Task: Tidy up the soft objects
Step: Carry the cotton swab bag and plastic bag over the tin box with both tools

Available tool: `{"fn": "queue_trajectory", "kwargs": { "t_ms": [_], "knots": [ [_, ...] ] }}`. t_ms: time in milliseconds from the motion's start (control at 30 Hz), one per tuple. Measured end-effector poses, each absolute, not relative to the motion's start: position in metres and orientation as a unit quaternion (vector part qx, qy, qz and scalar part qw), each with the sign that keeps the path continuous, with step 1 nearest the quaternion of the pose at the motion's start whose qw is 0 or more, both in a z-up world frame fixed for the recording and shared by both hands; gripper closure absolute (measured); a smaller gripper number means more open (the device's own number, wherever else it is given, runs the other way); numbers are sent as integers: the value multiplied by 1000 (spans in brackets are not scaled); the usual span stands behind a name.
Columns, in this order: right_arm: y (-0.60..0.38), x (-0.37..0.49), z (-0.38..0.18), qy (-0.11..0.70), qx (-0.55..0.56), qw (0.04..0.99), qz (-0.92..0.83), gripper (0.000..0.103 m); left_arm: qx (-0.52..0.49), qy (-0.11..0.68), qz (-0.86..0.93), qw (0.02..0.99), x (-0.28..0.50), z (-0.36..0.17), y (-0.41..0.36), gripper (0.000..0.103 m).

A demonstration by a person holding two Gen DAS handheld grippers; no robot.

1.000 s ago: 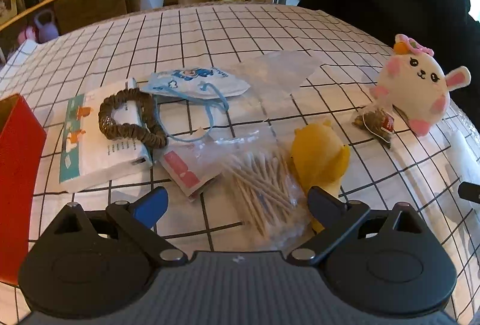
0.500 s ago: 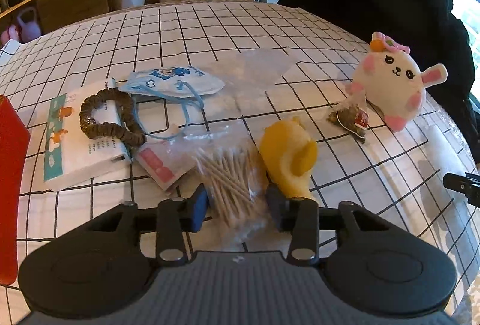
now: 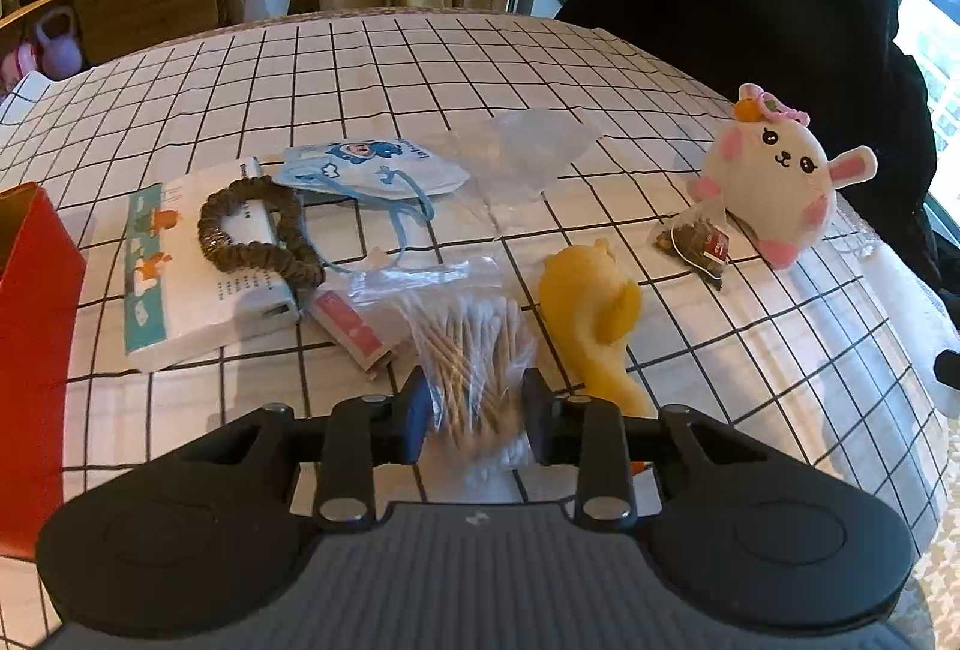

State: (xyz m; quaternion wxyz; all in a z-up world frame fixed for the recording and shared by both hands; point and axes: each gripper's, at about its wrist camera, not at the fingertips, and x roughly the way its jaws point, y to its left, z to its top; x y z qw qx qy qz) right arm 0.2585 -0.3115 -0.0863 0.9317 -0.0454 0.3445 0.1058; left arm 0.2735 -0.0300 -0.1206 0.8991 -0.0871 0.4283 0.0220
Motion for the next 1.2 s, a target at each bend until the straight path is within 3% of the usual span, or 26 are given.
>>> {"fn": "queue_trajectory", "kwargs": {
  "t_ms": [500, 1200],
  "knots": [
    [-278, 203, -35, 318, 0, 931, 178, 100, -112, 426, -5, 898, 226, -83, -9, 72],
    [-144, 160, 15, 303, -37, 908, 288, 100, -130, 382, 14, 915, 156, -16, 73, 72]
  ]
}}
